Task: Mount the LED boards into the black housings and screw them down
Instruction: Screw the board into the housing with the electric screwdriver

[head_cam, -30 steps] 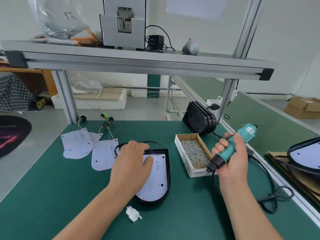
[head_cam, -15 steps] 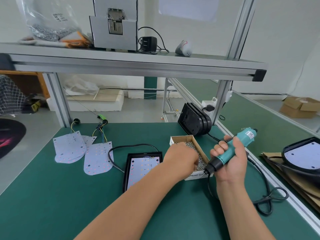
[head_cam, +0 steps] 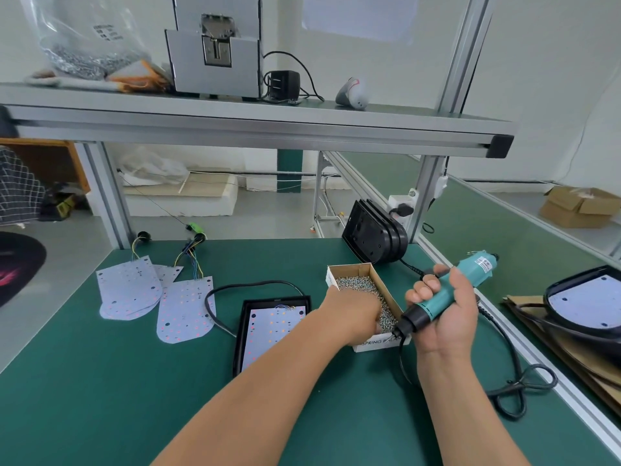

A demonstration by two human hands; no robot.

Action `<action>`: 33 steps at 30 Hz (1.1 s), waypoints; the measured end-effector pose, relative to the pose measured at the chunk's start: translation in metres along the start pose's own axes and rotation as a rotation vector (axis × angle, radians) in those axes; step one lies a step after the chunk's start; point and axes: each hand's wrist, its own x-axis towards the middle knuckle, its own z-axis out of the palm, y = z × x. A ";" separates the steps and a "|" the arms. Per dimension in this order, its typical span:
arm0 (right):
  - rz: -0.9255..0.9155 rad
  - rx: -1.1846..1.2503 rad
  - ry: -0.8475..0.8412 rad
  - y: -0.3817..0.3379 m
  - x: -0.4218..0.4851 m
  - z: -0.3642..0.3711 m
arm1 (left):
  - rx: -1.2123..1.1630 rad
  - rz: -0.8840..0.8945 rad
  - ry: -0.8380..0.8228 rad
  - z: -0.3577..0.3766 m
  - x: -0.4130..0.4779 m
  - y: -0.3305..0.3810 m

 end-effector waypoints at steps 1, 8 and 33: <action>0.000 0.000 0.000 0.000 0.000 0.000 | -0.050 -0.006 0.016 0.001 -0.001 -0.001; 0.013 -0.015 0.005 0.001 -0.002 0.003 | -0.442 -0.083 0.141 0.000 -0.016 -0.008; 0.037 -0.063 -0.183 0.041 -0.048 0.064 | -0.988 -0.181 0.457 0.011 -0.167 -0.113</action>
